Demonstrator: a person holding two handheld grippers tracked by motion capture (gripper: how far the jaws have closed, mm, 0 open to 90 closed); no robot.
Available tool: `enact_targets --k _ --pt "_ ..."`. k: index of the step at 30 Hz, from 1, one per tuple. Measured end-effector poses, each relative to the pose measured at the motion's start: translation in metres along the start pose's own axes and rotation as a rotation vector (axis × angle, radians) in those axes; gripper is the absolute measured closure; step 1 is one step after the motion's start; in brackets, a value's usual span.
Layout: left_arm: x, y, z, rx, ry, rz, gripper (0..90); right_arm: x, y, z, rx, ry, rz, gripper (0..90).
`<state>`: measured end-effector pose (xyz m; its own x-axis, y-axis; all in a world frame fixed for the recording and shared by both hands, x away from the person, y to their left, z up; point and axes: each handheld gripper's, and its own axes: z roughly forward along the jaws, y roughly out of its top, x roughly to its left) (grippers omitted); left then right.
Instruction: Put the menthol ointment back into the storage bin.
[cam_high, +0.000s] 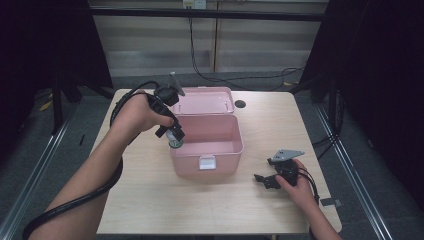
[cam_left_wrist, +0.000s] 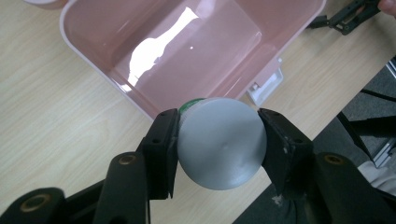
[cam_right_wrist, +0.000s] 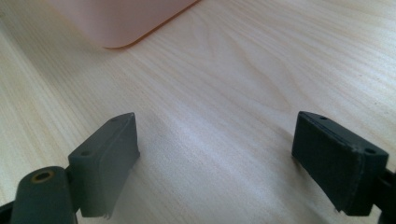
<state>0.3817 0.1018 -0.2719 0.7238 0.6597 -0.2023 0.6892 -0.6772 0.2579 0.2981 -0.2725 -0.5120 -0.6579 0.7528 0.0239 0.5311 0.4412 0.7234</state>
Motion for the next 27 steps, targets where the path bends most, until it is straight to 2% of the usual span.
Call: enact_targets --k 6,14,17,27 --pt "0.002 0.005 0.004 0.001 0.007 -0.006 50.2 0.0 0.0 0.0 0.0 0.0 0.0 13.9" --pt "0.007 0.011 0.014 0.006 -0.004 -0.046 50.2 0.0 0.0 0.0 0.0 0.0 0.0 13.9" --pt "0.009 0.013 0.018 0.014 0.004 -0.056 50.3 0.0 0.0 0.0 0.0 0.0 0.0 13.9" --pt "0.012 0.022 0.029 0.025 0.007 -0.068 50.3 0.0 0.0 0.0 0.0 0.0 0.001 13.9"
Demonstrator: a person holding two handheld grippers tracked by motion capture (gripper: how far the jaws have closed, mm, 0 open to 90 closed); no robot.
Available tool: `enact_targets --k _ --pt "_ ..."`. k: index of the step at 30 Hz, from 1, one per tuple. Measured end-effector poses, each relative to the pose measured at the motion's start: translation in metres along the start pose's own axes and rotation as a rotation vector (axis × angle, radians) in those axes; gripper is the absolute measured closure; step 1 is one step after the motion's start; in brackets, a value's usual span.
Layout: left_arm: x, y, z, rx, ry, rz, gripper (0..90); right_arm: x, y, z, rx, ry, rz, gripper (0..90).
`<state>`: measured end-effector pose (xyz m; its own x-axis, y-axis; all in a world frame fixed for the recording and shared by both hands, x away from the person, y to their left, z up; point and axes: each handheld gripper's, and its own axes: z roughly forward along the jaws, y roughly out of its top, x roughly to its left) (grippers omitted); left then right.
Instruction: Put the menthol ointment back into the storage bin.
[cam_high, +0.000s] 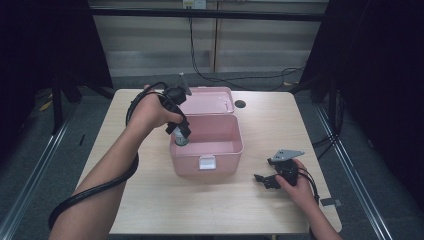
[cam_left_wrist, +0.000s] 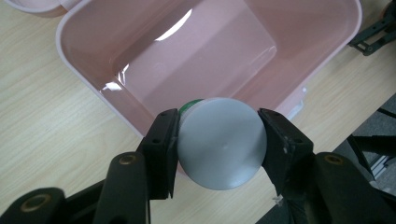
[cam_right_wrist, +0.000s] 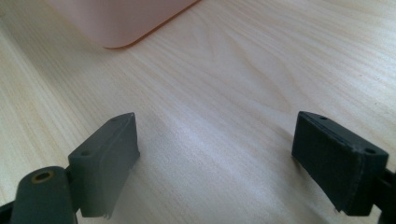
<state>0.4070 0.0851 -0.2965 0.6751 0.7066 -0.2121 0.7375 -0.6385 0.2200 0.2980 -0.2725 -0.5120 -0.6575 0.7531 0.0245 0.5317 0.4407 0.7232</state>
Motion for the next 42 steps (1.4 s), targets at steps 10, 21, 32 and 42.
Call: enact_targets --k 10,21,32,42 --pt "0.006 0.009 0.015 0.016 0.002 -0.019 50.3 0.0 0.0 0.0 0.0 0.0 0.0 13.9" --pt "0.009 0.018 0.029 0.018 0.004 -0.025 50.3 0.0 0.0 0.0 0.0 0.0 -0.001 13.9" --pt "0.013 0.023 0.042 0.023 0.004 -0.058 50.3 0.0 0.0 0.0 0.0 0.0 -0.001 13.9" --pt "0.017 0.029 0.053 0.013 0.015 -0.081 50.3 0.0 0.0 0.0 0.0 0.0 -0.001 13.9"
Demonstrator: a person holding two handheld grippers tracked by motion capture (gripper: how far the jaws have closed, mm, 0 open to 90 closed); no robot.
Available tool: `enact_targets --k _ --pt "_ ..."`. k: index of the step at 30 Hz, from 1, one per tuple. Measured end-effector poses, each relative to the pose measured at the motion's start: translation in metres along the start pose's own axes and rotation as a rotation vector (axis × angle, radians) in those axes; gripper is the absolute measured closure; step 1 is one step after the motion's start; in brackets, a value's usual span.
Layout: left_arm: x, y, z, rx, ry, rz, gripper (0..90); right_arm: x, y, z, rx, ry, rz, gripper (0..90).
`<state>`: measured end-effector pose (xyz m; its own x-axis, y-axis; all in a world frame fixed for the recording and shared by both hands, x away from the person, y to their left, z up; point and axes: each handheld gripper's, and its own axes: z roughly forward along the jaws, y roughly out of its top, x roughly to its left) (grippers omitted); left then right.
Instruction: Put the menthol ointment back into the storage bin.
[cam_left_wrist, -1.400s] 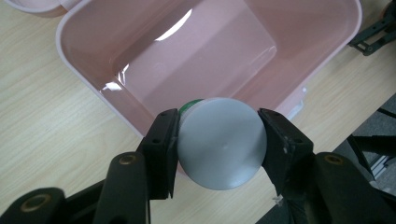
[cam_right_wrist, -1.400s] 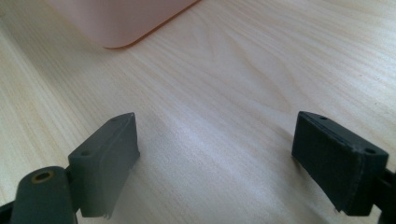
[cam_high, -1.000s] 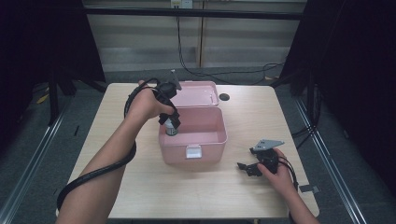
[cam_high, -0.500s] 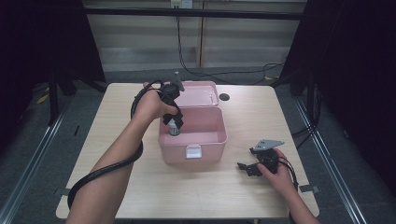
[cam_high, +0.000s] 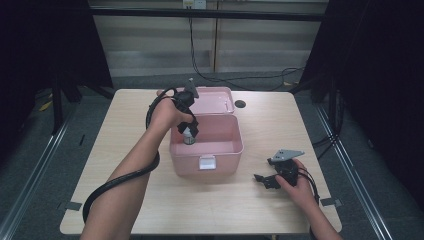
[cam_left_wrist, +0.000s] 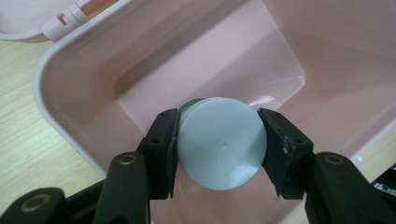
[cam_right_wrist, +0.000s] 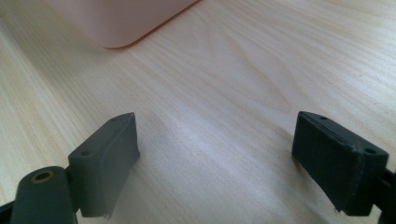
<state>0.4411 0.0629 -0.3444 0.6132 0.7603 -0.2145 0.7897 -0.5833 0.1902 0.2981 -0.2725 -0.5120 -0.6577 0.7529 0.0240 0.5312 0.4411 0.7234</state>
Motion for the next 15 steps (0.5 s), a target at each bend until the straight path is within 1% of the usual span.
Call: enact_targets --k 7,8,11,12,13,14,15 --pt "0.003 0.003 0.008 -0.003 0.003 -0.026 50.3 0.0 0.0 0.0 -0.002 -0.001 0.001 13.9" --pt "0.004 0.004 0.009 -0.009 0.003 -0.026 50.3 0.0 0.0 0.0 -0.002 -0.001 0.001 13.9" --pt "0.005 0.005 0.011 -0.003 0.008 -0.031 50.3 0.0 0.0 0.0 -0.002 0.0 0.001 13.9" --pt "0.005 0.005 0.013 -0.003 0.01 -0.025 50.3 0.0 0.0 0.0 -0.002 0.0 0.001 13.9" --pt "0.005 0.006 0.014 -0.006 0.008 -0.035 50.3 0.0 0.0 0.0 -0.002 -0.001 0.001 13.9" --pt "0.006 0.006 0.014 -0.007 0.012 -0.028 50.3 0.0 0.0 0.0 -0.002 0.0 0.001 13.9" --pt "0.006 0.006 0.016 -0.004 0.012 -0.037 50.3 0.0 0.0 0.0 -0.002 0.0 0.001 13.9"
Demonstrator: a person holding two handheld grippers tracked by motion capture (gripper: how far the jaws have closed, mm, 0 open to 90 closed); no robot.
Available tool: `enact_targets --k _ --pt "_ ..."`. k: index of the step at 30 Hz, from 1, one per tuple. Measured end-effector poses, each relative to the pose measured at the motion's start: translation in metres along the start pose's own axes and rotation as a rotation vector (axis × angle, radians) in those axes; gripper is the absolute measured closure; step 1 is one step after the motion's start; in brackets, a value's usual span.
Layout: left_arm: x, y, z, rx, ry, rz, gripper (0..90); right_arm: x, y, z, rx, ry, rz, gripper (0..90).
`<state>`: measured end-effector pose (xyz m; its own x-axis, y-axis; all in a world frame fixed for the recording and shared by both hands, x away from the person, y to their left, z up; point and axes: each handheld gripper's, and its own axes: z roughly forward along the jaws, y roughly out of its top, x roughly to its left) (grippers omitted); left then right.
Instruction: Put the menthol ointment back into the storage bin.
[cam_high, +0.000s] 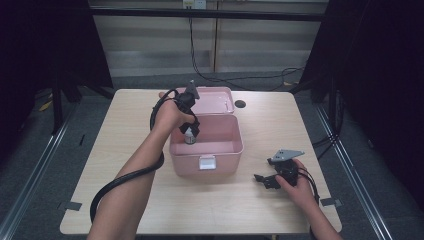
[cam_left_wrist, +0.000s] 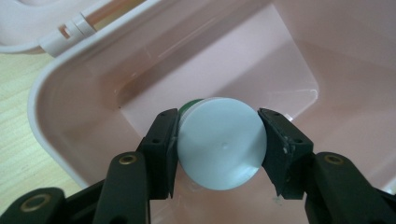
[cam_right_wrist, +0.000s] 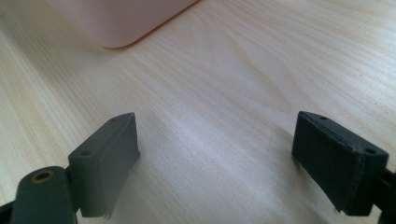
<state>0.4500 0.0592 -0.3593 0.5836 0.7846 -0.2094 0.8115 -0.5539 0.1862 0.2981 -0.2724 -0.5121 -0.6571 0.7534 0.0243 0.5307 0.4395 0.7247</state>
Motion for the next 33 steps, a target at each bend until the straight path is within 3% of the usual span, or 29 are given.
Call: enact_targets --k 33 --pt "0.002 0.015 0.034 -0.026 0.025 -0.028 50.2 0.0 0.0 0.0 0.0 0.0 -0.001 13.9"
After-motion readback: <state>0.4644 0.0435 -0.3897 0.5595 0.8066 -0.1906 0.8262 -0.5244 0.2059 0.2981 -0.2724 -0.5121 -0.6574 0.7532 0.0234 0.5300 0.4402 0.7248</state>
